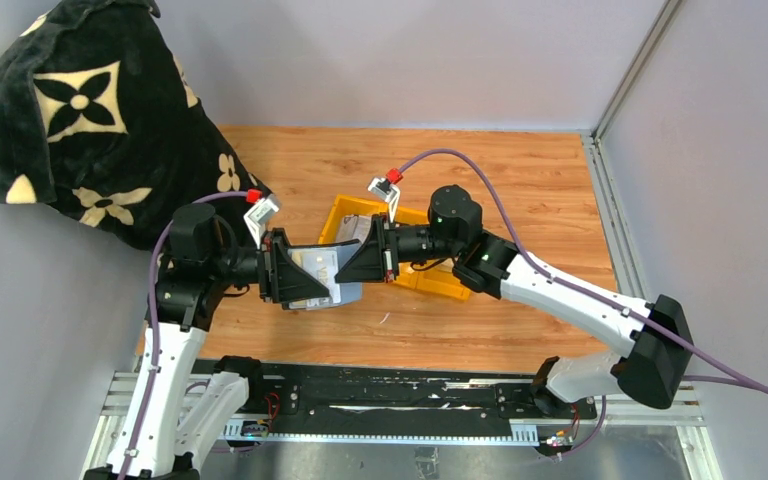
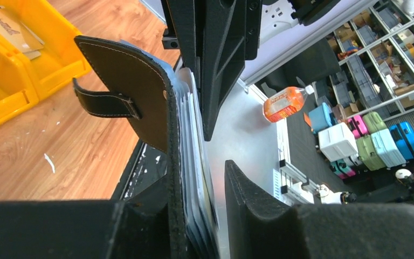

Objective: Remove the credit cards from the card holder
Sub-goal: Remove the credit card from the card holder.

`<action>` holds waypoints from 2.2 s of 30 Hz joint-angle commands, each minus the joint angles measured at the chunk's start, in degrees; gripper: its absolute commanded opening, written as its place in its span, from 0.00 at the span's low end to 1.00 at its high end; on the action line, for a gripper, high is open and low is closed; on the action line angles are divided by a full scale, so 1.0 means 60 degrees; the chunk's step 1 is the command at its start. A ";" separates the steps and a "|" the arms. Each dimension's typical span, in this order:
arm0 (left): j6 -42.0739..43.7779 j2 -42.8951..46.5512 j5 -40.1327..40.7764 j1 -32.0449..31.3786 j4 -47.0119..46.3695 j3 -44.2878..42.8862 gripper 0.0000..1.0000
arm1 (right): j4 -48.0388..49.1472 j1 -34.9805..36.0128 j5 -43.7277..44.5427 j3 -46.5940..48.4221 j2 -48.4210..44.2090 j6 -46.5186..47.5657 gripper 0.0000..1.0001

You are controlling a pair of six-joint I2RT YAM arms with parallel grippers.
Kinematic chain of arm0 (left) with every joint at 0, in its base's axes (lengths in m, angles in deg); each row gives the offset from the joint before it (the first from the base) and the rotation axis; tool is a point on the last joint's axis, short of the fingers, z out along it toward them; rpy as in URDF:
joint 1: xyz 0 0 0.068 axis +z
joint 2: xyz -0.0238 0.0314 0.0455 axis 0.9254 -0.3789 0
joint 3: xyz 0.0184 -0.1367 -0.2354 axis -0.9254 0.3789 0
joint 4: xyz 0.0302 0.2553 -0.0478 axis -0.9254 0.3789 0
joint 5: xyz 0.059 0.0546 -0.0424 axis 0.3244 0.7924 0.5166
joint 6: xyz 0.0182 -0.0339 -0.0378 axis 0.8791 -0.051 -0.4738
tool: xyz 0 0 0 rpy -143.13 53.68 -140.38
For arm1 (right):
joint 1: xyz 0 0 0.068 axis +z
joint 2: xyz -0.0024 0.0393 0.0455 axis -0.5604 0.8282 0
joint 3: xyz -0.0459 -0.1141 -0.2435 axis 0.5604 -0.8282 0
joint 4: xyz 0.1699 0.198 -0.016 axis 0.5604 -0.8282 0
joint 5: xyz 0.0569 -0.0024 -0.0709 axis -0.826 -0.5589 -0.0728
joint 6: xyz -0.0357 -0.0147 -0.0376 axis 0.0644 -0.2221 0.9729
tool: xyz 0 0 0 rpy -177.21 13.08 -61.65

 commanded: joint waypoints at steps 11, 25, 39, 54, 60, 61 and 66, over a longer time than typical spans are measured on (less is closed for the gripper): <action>0.0104 -0.0079 -0.0225 -0.0073 0.0122 -0.0579 0.10 | -0.0332 -0.0063 0.0130 -0.0389 -0.0535 0.0468 0.00; -0.0248 0.0019 -0.0097 -0.0073 0.0126 -0.0705 0.13 | 0.0196 -0.0094 0.0076 -0.0799 -0.0932 0.0252 0.00; -0.0343 0.0137 0.0241 -0.0073 0.0071 -0.0771 0.12 | 0.2744 -0.0107 -0.0480 -0.0408 -0.0198 -0.1381 0.44; -0.0516 0.0163 -0.0115 -0.0073 0.0077 -0.0761 0.43 | 0.2967 -0.0083 -0.0470 -0.0190 0.0186 -0.1415 0.00; -0.0411 -0.0138 -0.0235 -0.0073 0.0088 -0.0818 0.28 | 0.3296 -0.0076 -0.0596 -0.0480 0.0135 -0.1580 0.00; -0.0408 -0.0159 -0.0215 -0.0073 0.0089 -0.0848 0.25 | 0.3396 -0.0075 -0.0571 -0.0606 0.0062 -0.1597 0.00; -0.0361 -0.0069 -0.0134 -0.0073 0.0080 -0.1015 0.22 | 0.4290 -0.0083 -0.0301 -0.1371 -0.0417 -0.1753 0.00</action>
